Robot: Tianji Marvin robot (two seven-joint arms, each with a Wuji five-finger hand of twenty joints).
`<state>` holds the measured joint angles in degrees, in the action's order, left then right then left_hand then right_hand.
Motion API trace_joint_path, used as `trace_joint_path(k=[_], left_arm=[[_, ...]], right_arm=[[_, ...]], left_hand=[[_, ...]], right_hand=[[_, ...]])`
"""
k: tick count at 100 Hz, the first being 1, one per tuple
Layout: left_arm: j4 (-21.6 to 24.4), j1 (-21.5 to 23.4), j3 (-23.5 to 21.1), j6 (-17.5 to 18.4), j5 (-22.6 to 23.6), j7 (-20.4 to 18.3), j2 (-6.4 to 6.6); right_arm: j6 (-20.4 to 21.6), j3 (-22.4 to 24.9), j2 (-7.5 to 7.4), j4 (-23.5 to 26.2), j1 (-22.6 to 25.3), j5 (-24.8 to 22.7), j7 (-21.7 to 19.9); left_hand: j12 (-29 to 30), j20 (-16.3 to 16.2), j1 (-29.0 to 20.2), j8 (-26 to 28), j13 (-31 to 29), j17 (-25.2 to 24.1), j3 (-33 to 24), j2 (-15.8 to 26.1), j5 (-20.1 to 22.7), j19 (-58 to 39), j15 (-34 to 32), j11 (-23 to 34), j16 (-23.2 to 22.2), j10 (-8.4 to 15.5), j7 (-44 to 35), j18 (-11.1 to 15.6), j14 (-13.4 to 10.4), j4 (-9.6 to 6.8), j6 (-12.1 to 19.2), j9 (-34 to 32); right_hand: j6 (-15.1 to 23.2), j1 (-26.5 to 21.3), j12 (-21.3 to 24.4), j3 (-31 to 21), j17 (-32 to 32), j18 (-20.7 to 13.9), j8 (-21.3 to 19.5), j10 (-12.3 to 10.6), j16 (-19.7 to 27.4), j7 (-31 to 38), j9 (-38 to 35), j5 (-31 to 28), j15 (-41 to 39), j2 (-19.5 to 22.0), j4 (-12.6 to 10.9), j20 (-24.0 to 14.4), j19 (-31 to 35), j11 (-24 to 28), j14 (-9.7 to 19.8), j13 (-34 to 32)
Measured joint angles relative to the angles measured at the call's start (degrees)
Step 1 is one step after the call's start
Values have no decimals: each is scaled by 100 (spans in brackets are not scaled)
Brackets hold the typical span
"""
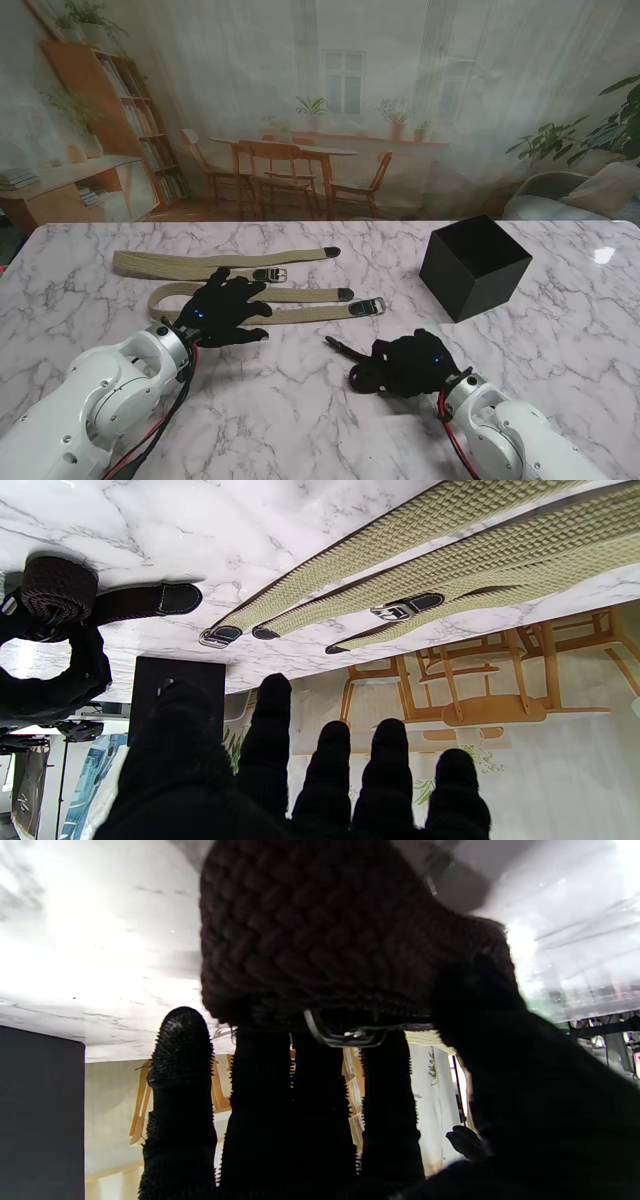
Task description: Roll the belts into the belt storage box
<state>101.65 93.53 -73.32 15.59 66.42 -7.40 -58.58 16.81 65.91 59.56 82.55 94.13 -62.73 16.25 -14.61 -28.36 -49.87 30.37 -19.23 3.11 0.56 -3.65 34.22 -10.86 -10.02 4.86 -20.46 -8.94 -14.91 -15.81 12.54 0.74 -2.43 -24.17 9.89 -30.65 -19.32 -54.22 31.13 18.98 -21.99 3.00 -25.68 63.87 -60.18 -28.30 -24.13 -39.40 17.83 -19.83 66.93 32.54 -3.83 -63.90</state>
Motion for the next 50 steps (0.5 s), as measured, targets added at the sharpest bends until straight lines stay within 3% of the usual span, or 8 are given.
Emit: trace_joint_path(k=[2,7,13,23,30,36,43,50], left_arm=[[0,0,0,0,1,0,0],[0,0,0,0,2,0,0],[0,0,0,0,3,0,0],[0,0,5,0,3,-1,1],[0,-1,7,0,6,-2,1],[0,-2,7,0,9,-1,1],[0,-2,7,0,11,-1,1],[-1,-2,7,0,11,0,1]], right_arm=[[20,-11,1,-22,-8,1,40],[104,-37,3,-89,-39,-4,145],[194,-53,3,-144,-71,-35,195],[271,-76,-3,-185,-121,-76,195],[291,-113,-7,-227,-164,-80,237],[290,-127,-7,-241,-178,-78,252],[284,-134,-5,-245,-183,-61,252],[264,-152,-5,-247,-190,-59,245]], left_hand=[[0,0,0,0,0,0,0,0,0,0,0,0,0,0,0,0,0,0,0,0],[0,0,0,0,0,0,0,0,0,0,0,0,0,0,0,0,0,0,0,0],[0,0,0,0,0,0,0,0,0,0,0,0,0,0,0,0,0,0,0,0],[0,0,0,0,0,0,0,0,0,0,0,0,0,0,0,0,0,0,0,0],[0,0,0,0,0,0,0,0,0,0,0,0,0,0,0,0,0,0,0,0],[0,0,0,0,0,0,0,0,0,0,0,0,0,0,0,0,0,0,0,0],[0,0,0,0,0,0,0,0,0,1,0,0,0,0,0,0,0,0,0,0],[0,0,0,0,0,0,0,0,0,1,0,0,0,0,0,0,0,0,0,0]], right_hand=[[29,-60,0,28,-10,0,-122,-2,-7,-158,-1,57,0,9,2,-20,0,-5,0,0],[600,-216,0,29,-24,-5,-171,-2,-23,-981,-25,489,-1,13,4,-29,0,-6,-14,-8],[986,-269,0,29,-42,-49,170,80,-72,-2069,-79,1234,-137,66,4,-30,-1,-6,-46,-62],[989,-274,0,29,-45,-174,776,101,-102,-2628,-148,1962,-144,67,4,-31,-2,-17,-48,-132],[-242,-262,0,29,-45,-361,981,103,-155,-2732,-218,2026,-146,67,4,-31,-3,-26,-48,-196],[-1133,-198,0,12,-45,-499,983,103,-233,-2251,-270,2038,-148,64,4,-30,-3,-26,-21,-235],[-1668,-116,1,-29,15,-658,983,103,-334,-1947,-350,1701,-293,7,4,-30,-12,108,19,-310],[-1755,-51,-35,-67,81,-681,901,136,-432,-1858,-367,640,-533,7,4,-30,-12,315,27,-372]])
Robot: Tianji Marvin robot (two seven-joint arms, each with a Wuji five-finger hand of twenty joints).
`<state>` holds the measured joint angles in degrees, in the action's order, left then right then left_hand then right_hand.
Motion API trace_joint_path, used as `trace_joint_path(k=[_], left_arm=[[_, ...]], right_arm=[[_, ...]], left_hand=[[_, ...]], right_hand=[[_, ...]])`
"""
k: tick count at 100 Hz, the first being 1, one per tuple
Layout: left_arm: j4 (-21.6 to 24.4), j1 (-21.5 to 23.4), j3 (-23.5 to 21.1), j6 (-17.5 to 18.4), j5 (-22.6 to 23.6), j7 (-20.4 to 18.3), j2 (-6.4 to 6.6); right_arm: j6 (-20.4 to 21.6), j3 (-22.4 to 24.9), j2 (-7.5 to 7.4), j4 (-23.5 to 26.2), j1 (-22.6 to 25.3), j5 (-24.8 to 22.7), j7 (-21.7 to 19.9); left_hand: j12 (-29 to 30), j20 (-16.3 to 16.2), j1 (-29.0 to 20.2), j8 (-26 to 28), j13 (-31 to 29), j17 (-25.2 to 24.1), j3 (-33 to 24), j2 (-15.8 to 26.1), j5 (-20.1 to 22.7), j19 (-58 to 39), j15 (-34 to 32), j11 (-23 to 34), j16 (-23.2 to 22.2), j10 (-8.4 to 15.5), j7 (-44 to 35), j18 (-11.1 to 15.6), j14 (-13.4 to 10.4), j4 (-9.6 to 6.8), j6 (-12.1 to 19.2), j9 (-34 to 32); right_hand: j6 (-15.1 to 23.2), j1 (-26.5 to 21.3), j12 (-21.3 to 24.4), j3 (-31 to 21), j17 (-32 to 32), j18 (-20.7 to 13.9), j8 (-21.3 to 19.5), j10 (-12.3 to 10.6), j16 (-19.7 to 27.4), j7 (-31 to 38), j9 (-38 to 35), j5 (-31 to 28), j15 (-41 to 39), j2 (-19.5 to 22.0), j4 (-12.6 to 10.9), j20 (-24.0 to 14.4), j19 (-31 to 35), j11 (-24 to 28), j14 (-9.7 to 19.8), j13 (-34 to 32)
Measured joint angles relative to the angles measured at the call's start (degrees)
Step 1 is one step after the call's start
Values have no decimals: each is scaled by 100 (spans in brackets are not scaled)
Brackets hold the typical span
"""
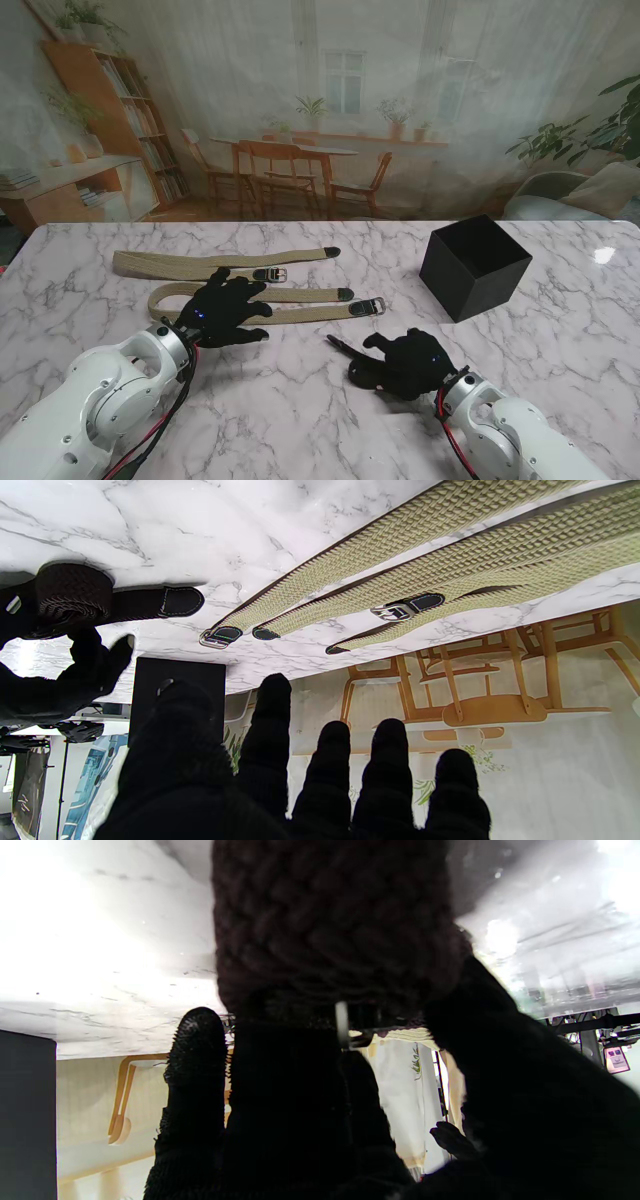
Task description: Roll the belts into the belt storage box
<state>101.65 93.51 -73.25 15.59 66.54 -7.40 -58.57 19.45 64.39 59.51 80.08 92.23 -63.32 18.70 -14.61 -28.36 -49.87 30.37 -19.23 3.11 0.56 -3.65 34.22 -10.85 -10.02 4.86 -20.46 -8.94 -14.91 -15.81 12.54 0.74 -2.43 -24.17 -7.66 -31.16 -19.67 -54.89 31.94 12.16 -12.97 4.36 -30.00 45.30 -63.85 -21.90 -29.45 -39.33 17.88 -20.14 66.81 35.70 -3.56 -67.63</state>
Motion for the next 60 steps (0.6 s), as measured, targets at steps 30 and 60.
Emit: trace_joint_path(k=[30,60], left_arm=[[0,-3,6,-3,0,-14,0],[0,-11,16,-3,-3,-32,2]], right_arm=[[-259,-68,25,19,-22,138,-69],[-336,-102,28,31,-14,144,-154]], left_hand=[[0,0,1,0,0,0,0,0,0,0,0,0,0,0,0,0,0,0,0,0],[0,0,1,0,0,0,0,0,0,0,0,0,0,0,0,-1,0,0,0,0]], right_hand=[[808,11,-440,17,173,194,323,27,-186,842,-74,-950,-50,-58,49,0,15,105,1,-122],[62,588,-609,13,73,213,-211,-57,-215,-514,-86,-605,-311,64,-755,0,16,496,23,-139]])
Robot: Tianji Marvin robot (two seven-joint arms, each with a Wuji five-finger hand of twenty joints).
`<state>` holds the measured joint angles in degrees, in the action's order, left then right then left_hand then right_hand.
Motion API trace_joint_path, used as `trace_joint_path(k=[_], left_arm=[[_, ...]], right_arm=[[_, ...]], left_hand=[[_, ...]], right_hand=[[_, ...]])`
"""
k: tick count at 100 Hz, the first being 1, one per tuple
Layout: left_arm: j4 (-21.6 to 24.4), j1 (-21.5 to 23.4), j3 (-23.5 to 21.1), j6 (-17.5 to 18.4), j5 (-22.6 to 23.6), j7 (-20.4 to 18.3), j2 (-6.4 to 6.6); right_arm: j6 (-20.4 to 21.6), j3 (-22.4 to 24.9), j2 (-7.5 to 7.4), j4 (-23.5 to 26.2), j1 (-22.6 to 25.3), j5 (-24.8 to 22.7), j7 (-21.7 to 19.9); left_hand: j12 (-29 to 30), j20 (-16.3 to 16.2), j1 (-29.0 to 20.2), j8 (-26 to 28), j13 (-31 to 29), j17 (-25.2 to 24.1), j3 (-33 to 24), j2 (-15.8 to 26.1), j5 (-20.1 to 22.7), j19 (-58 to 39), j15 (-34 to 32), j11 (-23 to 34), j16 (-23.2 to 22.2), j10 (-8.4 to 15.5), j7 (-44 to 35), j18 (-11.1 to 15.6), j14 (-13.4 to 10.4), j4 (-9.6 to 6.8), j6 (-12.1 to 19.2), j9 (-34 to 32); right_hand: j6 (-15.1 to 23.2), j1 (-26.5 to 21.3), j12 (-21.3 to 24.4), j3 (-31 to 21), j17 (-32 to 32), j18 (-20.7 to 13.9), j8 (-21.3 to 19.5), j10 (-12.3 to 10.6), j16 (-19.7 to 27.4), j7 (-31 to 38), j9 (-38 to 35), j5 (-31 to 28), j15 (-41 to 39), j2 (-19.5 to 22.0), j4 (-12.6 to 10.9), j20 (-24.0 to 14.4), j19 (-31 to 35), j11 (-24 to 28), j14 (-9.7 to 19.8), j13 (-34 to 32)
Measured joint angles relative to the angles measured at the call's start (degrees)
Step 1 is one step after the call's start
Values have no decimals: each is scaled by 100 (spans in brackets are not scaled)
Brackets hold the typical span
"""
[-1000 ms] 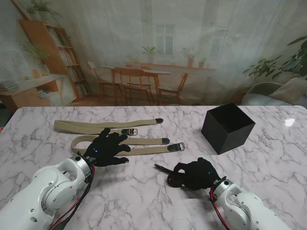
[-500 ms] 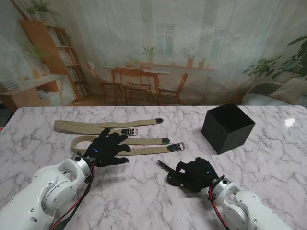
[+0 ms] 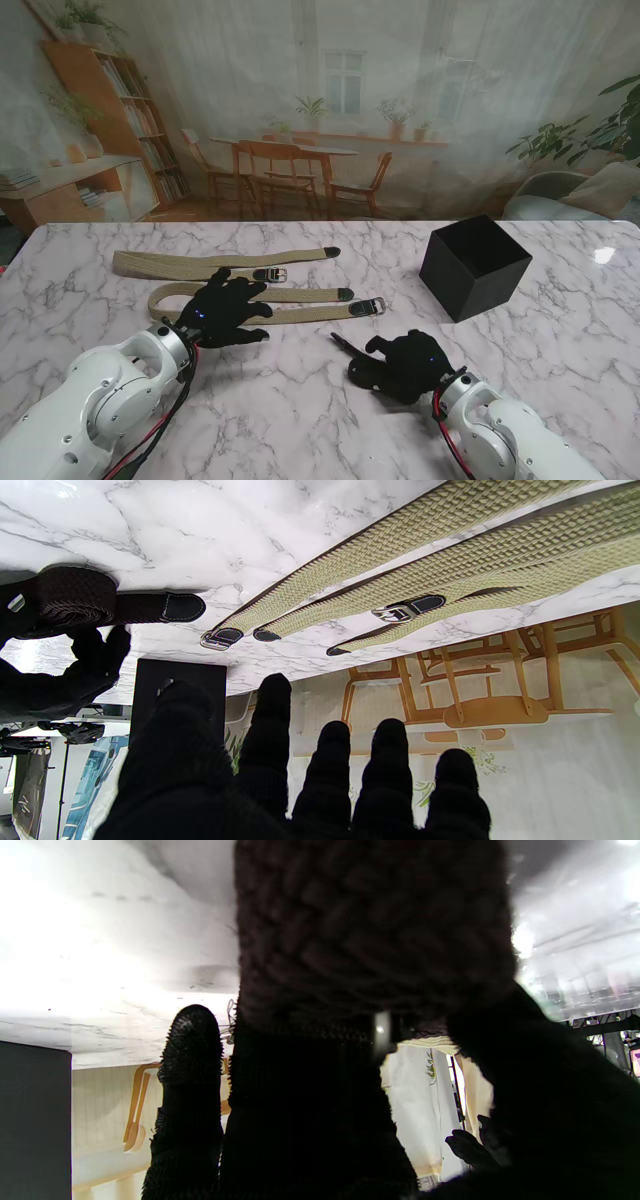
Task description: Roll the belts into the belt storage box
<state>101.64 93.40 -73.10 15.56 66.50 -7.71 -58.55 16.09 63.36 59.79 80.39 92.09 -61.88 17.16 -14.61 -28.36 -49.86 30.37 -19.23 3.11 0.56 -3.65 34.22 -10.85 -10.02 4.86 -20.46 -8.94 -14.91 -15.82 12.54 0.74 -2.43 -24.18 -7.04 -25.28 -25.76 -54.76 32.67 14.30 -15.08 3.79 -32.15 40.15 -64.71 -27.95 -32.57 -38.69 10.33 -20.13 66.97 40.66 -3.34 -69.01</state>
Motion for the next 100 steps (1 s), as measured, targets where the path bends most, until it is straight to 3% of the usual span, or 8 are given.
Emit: trace_joint_path(k=[5,13,28,41,50,59,100], left_arm=[[0,-1,1,0,0,-1,0],[0,-2,2,0,0,-3,0],[0,-3,2,0,0,-5,1],[0,-4,2,0,0,-6,1],[0,-4,2,0,0,-6,1],[0,-4,2,0,0,-6,1],[-1,-9,9,-3,-1,-18,2]], right_arm=[[-14,-10,0,-2,-1,0,0],[-60,-32,-2,-2,-6,-9,0],[-244,-102,-6,20,-19,-68,-17],[-414,-164,-4,26,-36,-91,2],[-474,-194,-1,22,-47,-109,55],[-494,-200,6,11,-47,-126,116],[-343,203,46,213,232,-185,134]], left_hand=[[0,0,0,0,0,0,0,0,0,0,0,0,0,0,0,0,0,0,0,0],[0,0,0,0,0,0,0,0,0,0,0,0,0,0,0,0,0,0,0,0],[0,0,1,0,0,0,0,0,0,0,0,0,0,0,0,0,0,0,0,0],[0,0,1,0,0,0,0,0,0,0,0,0,0,0,0,0,0,0,0,0],[0,0,1,0,0,0,0,0,0,0,0,0,0,0,0,0,0,0,0,0],[0,0,1,0,0,0,0,0,0,0,0,0,0,0,0,0,0,0,0,0],[0,0,1,0,0,0,0,0,0,0,0,0,0,0,0,0,0,0,0,0]], right_hand=[[-178,4,-27,132,-23,0,75,-17,-1,-173,4,400,-5,13,-15,0,0,87,2,0],[-249,48,-63,192,-58,0,83,-54,-29,-157,4,449,-128,-184,-16,0,0,196,24,-2],[-250,56,-72,197,56,0,83,-81,-102,171,-139,-594,-298,-271,-8,0,40,268,57,-159],[-126,19,-57,199,326,122,-81,-81,-93,540,-393,-1278,-438,-391,296,56,97,267,50,-370],[22,-19,-53,199,482,128,439,-81,-151,1351,-538,-1275,-591,-499,435,200,180,211,45,-433],[262,-24,-52,199,578,132,445,-81,-204,1506,-639,-1474,-738,-580,495,244,245,155,41,-460],[406,-100,-275,186,595,135,92,-71,-232,1574,-710,-1682,-1012,-777,789,250,300,128,5,-462]])
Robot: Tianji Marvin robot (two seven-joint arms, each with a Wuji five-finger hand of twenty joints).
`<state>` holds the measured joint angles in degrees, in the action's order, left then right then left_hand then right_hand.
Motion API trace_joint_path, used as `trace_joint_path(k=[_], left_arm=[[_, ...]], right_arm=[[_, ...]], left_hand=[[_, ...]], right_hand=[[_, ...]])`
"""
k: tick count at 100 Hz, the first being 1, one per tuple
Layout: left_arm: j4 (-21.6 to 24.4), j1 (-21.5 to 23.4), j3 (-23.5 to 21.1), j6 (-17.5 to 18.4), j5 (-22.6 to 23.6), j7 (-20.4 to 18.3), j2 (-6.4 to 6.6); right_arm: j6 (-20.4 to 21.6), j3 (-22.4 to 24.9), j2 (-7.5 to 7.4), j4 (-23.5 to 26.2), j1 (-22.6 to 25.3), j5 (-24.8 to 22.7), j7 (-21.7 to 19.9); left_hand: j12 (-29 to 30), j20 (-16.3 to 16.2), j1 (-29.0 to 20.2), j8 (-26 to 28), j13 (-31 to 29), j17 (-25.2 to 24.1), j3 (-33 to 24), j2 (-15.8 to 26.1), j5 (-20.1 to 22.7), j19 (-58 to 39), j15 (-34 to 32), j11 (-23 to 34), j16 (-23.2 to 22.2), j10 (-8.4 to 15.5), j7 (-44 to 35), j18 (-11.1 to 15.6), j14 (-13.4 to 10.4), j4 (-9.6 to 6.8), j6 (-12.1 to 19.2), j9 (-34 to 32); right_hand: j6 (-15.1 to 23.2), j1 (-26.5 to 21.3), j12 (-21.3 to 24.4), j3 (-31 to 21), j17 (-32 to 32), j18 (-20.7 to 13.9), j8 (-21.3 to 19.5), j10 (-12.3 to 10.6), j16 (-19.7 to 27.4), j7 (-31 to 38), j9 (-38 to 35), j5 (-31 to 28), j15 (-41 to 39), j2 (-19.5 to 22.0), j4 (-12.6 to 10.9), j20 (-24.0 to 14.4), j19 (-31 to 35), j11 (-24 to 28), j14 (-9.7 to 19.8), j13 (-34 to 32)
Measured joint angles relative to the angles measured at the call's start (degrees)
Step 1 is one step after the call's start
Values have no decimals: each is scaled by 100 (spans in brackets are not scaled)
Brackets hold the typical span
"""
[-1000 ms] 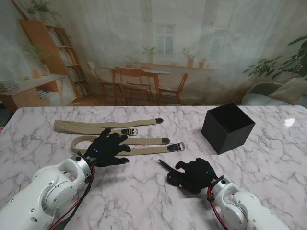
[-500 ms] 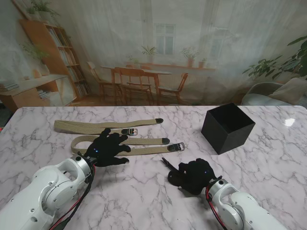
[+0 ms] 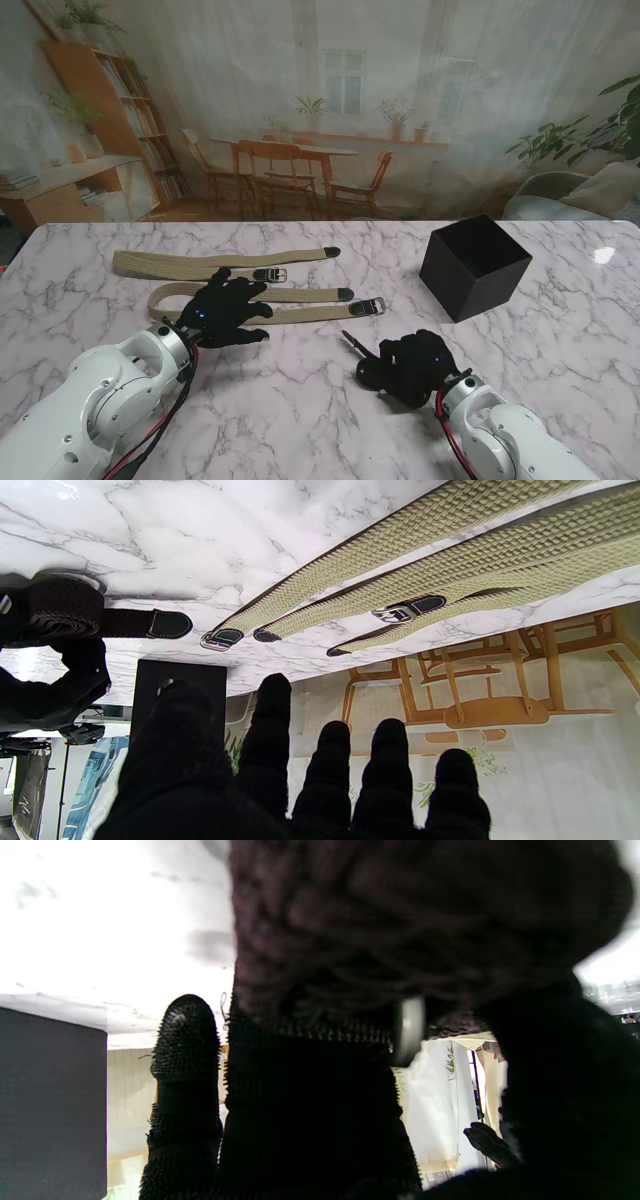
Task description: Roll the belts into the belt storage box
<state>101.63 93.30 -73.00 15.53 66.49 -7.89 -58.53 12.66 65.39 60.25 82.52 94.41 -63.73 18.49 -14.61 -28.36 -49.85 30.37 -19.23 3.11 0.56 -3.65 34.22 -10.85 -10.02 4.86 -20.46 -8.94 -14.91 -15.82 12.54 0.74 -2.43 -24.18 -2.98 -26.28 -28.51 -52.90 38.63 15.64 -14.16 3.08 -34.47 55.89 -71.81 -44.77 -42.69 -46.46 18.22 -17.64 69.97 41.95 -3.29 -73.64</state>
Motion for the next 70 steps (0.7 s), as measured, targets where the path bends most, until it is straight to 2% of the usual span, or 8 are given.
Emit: trace_joint_path(k=[36,70], left_arm=[[-6,-3,-2,-20,-3,23,0],[-14,-4,-3,-26,-5,22,-2]], right_arm=[[151,393,-1,353,207,-256,158],[491,1482,2,1162,484,-1065,272]], left_hand=[[0,0,0,0,0,0,0,0,0,0,0,0,0,0,0,0,0,0,0,-1],[0,0,1,0,0,0,0,0,0,0,0,0,0,0,0,0,0,0,0,-1]], right_hand=[[5,-1,-72,0,1,0,-156,0,-41,1,0,0,-1,0,6,0,37,0,-1,0],[10,-1,-75,0,4,0,-224,0,-44,1,0,0,-5,0,9,0,38,0,-1,0]])
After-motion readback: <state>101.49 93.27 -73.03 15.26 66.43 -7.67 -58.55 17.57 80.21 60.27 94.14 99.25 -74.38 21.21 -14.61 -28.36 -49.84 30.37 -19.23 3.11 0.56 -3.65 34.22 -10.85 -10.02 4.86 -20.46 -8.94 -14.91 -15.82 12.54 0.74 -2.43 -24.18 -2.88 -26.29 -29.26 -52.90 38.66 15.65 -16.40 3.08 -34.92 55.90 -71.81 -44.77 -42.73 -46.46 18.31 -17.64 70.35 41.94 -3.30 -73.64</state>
